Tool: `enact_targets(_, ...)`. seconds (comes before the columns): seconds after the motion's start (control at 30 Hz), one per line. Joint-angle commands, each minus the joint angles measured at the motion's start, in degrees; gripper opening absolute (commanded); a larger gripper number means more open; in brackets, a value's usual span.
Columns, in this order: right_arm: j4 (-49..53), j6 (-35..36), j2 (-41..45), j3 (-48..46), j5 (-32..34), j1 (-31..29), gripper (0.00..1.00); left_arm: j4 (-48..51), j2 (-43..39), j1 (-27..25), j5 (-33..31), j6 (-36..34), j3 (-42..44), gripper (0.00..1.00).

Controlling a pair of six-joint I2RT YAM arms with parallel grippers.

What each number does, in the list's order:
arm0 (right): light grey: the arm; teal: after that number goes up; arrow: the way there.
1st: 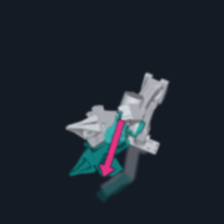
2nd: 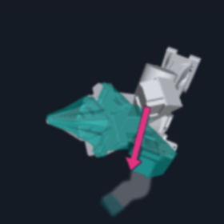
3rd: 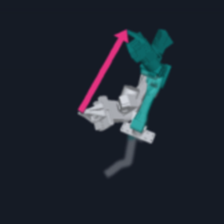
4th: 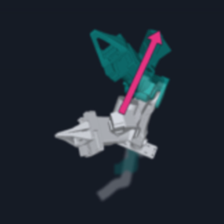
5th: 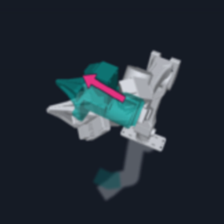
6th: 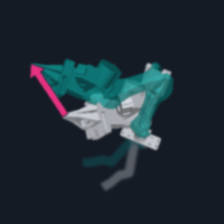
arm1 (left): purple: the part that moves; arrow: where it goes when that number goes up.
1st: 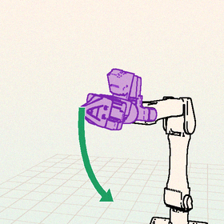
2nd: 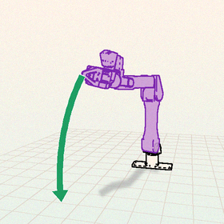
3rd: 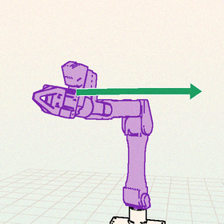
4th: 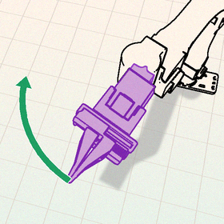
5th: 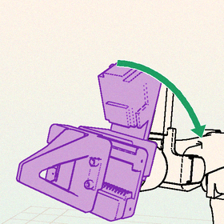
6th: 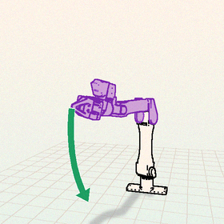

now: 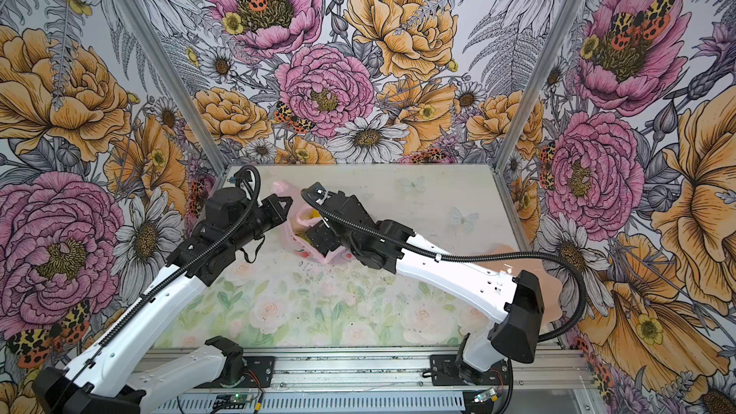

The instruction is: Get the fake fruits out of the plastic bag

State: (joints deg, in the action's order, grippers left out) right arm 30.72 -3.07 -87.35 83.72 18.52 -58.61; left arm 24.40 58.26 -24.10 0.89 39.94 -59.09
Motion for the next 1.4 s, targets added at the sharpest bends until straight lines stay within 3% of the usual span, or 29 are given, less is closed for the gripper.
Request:
enact_targets(0.0,-3.9,8.3,0.9,-2.4,-1.7,-1.3,1.0,1.0,-1.6,0.5,-1.3,1.0,1.7,0.0)
enact_targets(0.2,-4.2,9.1,-6.6,-0.3,12.9,-0.6,0.99,0.9,-4.8,0.5,-1.2,2.5,4.6,0.0)
enact_targets(0.37,-4.2,7.1,-11.5,4.8,19.3,1.4,0.98,1.0,-7.0,0.4,-0.9,3.9,7.1,0.0)
enact_targets(0.43,-4.2,6.9,-13.6,7.0,20.7,1.9,0.92,0.9,-7.7,0.4,-0.9,4.0,8.2,0.0)
enact_targets(0.5,-4.1,5.2,-14.6,8.7,21.9,2.8,0.76,1.3,-8.2,0.5,-1.4,3.9,8.9,0.0)
enact_targets(0.57,-4.2,1.9,-13.9,9.7,20.5,4.8,0.57,1.4,-8.4,1.7,-1.5,3.7,9.5,0.0)
enact_targets(0.67,-4.3,-6.1,-10.7,10.3,12.3,10.2,0.28,-0.2,-7.2,6.2,1.5,3.4,9.1,0.0)
enact_targets(0.8,-9.6,-20.0,-3.8,6.0,-4.0,20.5,0.05,-3.4,-3.0,11.2,6.9,2.3,4.4,0.0)
enact_targets(0.9,-16.7,-28.0,2.1,-2.1,-12.2,26.0,0.01,-5.9,-2.4,11.7,8.3,2.1,2.8,0.0)
enact_targets(0.97,-19.4,-30.7,5.3,-7.2,-14.3,27.3,0.0,-6.8,-3.3,11.5,7.5,2.6,4.4,0.0)
enact_targets(1.13,-27.0,-40.2,12.0,-25.4,-17.9,27.8,0.0,-11.1,-6.4,12.0,8.2,6.1,17.4,0.0)
enact_targets(1.37,-33.6,-49.7,14.5,-45.1,-15.8,27.8,0.0,-14.7,-4.4,12.3,8.9,9.0,33.2,0.0)
